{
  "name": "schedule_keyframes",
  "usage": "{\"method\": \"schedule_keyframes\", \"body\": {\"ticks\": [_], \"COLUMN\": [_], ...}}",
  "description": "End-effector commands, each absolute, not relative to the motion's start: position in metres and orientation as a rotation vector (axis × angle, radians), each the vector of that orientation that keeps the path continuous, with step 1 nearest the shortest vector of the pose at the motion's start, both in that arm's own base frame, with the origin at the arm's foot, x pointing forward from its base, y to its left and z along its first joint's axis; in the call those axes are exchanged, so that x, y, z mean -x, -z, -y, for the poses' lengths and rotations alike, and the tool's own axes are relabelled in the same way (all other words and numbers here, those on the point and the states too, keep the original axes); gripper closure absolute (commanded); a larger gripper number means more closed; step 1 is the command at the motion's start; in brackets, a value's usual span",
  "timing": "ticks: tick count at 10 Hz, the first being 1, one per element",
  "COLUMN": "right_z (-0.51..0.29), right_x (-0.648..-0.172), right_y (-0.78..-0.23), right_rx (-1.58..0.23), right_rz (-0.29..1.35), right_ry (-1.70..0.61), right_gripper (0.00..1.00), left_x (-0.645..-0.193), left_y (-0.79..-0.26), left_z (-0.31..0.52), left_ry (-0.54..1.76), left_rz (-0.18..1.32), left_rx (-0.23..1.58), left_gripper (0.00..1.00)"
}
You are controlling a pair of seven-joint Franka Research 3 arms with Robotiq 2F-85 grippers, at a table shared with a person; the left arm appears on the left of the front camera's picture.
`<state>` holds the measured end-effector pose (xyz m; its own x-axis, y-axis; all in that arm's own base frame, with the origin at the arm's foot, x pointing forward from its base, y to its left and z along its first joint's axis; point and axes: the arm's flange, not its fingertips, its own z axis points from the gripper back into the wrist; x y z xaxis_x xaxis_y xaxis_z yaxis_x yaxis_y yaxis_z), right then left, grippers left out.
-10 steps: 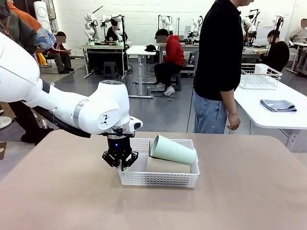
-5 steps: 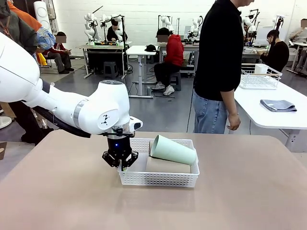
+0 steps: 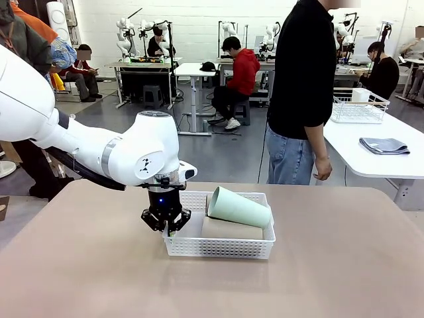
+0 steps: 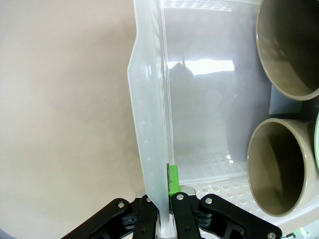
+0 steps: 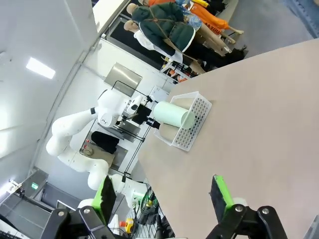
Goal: Clean and organize the cups into the basket.
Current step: Move the Organizing basket back to the left side of the table.
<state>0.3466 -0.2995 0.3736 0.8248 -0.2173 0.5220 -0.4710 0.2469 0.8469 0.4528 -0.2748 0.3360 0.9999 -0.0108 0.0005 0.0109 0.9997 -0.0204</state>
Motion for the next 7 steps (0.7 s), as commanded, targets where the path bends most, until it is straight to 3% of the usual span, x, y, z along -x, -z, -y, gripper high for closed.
{"method": "schedule_keyframes", "body": {"ticks": [1,4,5,7], "right_z": [0.298,0.298,0.298,0.298], "right_x": [-0.348,-0.348,-0.348,-0.348], "right_y": [-0.374,-0.374,-0.374,-0.374], "right_rx": [-1.337,-1.337,-1.337,-1.337], "right_rz": [0.612,0.612,0.612,0.612], "right_ry": [-0.183,-0.183,-0.183,-0.183], "right_gripper": [0.00,0.00,0.00,0.00], "left_x": [-0.451,-0.451,-0.453,-0.439], "left_y": [-0.334,-0.334,-0.336,-0.346], "left_z": [0.272,0.272,0.275,0.205], "left_ry": [0.016,0.016,0.011,0.037], "left_rz": [0.002,0.002,0.000,0.018], "left_rx": [0.026,0.026,0.020,-0.162], "left_gripper": [1.00,1.00,0.96,0.96]}}
